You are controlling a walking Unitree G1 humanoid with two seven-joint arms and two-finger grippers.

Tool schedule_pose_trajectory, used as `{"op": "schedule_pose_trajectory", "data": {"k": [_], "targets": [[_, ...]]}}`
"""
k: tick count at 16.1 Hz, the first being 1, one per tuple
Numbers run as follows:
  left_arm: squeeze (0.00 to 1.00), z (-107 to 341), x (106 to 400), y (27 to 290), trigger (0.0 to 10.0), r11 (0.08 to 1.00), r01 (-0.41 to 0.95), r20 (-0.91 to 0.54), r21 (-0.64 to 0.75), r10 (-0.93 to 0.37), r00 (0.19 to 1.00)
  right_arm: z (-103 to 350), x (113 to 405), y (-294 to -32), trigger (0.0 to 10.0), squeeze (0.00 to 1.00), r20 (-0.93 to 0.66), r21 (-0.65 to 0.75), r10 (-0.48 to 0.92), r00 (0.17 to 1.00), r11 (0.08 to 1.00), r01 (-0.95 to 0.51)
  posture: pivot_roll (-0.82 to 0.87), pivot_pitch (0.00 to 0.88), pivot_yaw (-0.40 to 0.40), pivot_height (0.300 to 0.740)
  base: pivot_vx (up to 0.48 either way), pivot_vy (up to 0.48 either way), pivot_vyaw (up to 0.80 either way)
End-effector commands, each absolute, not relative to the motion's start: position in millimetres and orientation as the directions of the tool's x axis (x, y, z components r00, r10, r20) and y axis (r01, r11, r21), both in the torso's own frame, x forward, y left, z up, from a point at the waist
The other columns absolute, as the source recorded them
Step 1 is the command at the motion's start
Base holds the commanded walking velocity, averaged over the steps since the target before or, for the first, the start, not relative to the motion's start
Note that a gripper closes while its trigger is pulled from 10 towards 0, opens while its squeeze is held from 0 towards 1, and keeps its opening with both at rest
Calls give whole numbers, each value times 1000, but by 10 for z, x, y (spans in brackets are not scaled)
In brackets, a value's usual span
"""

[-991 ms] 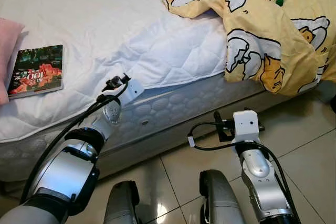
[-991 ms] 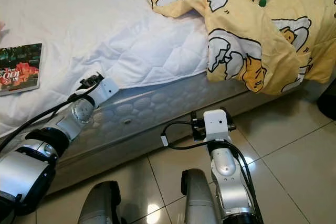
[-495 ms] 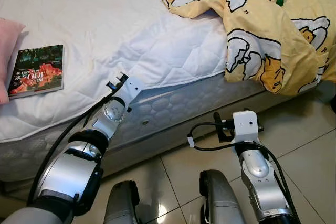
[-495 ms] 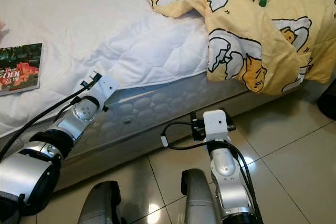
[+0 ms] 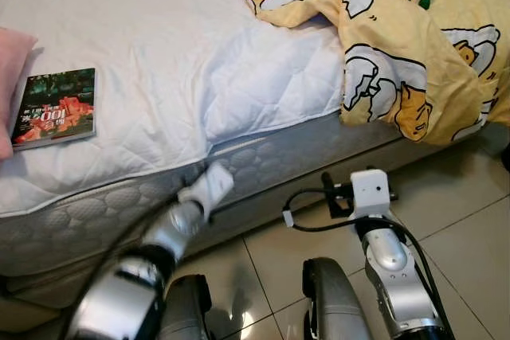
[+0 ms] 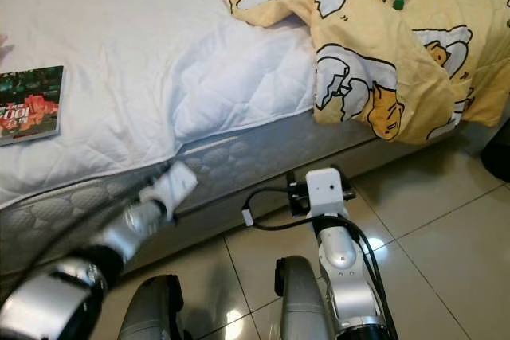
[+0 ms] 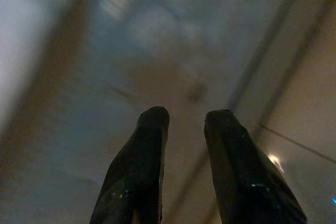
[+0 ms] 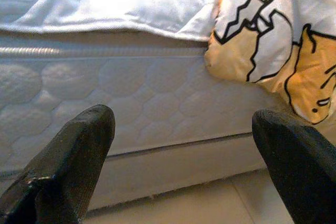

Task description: Clean up the room

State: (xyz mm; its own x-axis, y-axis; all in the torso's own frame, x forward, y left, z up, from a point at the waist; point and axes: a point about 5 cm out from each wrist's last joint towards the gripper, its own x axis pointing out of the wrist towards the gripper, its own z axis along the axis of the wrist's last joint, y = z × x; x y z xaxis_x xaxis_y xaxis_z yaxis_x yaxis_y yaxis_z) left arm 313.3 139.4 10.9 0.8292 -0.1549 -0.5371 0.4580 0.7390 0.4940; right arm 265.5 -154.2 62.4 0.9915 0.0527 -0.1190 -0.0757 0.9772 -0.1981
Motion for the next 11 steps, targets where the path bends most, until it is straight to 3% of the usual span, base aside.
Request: {"op": "schedule_pose_trajectory", "data": {"k": [1,4,6,7,8,9,10,11], "targets": [[0,49,3070,1356,10000,717,492,-551,495,-179,815,612,2627,-1520,10000,0,-132,-194,63,989,977,-88,-207,73,52,605,0,0,0],[0,176,3116,1231,10000,765,413,-412,494,-212,886,613,2624,-1522,10000,0,-132,-195,63,989,977,-88,-209,71,51,605,0,0,0],[0,698,3270,1080,10000,857,251,-52,450,-255,966,625,2613,-1539,10000,0,-124,-191,60,990,978,-83,-212,67,50,605,0,0,0],[0,1042,3300,1076,10000,930,166,135,329,-221,966,650,2598,-1557,10000,0,-110,-179,58,992,981,-78,-211,65,48,605,0,0,0],[780,1310,3300,1118,10000,969,120,245,218,-173,954,685,2592,-1585,10000,0,-96,-174,50,994,982,-66,-208,57,46,605,0,0,0],[1000,1535,3297,1179,10000,988,89,309,124,-123,943,763,2605,-1608,10000,0,-70,-181,38,997,982,-50,-205,52,46,605,0,0,0],[1000,1622,3299,1224,10000,995,63,331,82,-86,940,816,2627,-1617,10000,0,-53,-188,28,998,981,-38,-195,31,45,605,0,0,0],[1000,1526,3379,1409,10000,999,-33,204,-42,41,978,1000,2741,-1629,10000,0,5,-173,-7,1000,985,7,-184,4,43,605,0,0,0]]}}
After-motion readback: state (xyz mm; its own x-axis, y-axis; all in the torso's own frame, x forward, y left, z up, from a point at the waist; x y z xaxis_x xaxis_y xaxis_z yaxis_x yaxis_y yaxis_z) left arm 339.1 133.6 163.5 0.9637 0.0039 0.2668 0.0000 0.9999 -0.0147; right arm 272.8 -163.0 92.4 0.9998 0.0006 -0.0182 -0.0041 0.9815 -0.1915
